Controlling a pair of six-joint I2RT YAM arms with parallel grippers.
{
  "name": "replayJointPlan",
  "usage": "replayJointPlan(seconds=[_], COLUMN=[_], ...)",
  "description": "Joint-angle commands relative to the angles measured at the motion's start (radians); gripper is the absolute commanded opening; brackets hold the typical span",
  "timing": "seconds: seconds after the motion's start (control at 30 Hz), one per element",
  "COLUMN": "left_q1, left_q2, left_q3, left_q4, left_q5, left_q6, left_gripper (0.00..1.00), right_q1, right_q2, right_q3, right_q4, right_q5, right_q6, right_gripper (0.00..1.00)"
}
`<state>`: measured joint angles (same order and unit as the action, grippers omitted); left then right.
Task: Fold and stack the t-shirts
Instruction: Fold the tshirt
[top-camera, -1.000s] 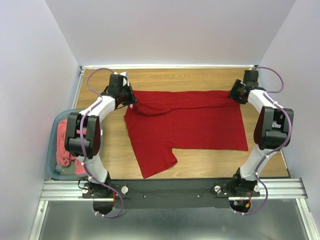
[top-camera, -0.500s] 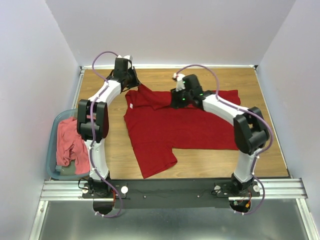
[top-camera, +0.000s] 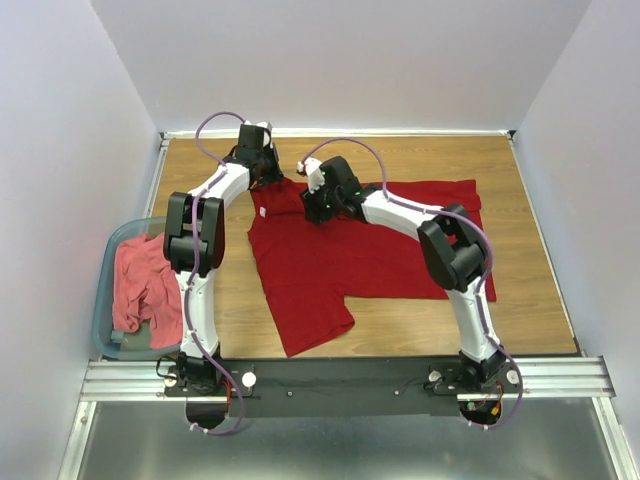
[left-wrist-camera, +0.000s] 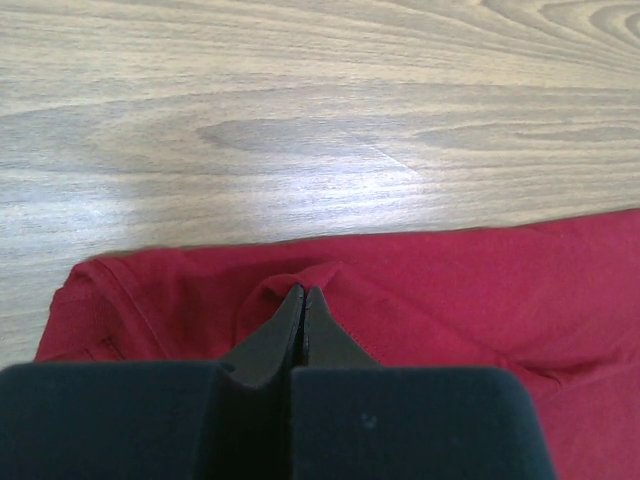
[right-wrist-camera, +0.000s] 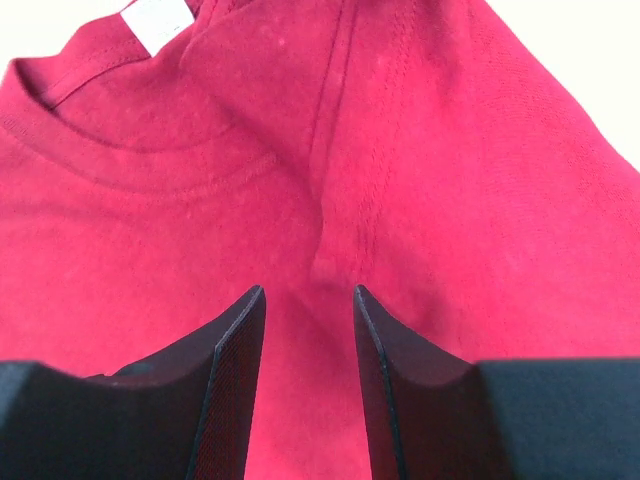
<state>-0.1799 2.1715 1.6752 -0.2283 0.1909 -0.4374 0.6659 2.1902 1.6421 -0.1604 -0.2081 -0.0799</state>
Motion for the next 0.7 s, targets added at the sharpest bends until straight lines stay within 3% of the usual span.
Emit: replayJointPlan(seconds=[0.0,0.27,0.63,0.67], left_q1=[-0.006,-0.009,-0.009,-0.007], left_q2=[0.016,0.016,0.001,-0.007], left_q3=[0.023,0.023,0.018,0.018], left_q4=[-0.009,-0.011,-0.016,-0.019], left_q5=[-0.025,-0.025,-0.018,-0.015], left_q6=[0.016,0.014,0.02,0.023], left_gripper=[0.0,0.0,0.0,0.0], right_q1=[0.017,0.021,0.023,0.021], right_q2=[0.057,0.114,0.086,0.066], right_q3=[0.061,0.081,0.041,0.038], right_q4=[0.018,0.019,0.027,0.027], right_q5=[0.058,0.11,0.136,0.134], right_q6=[-0.041,-0.046,-0.026,-0.024], right_gripper=[0.48,0.42,0.01,0.0])
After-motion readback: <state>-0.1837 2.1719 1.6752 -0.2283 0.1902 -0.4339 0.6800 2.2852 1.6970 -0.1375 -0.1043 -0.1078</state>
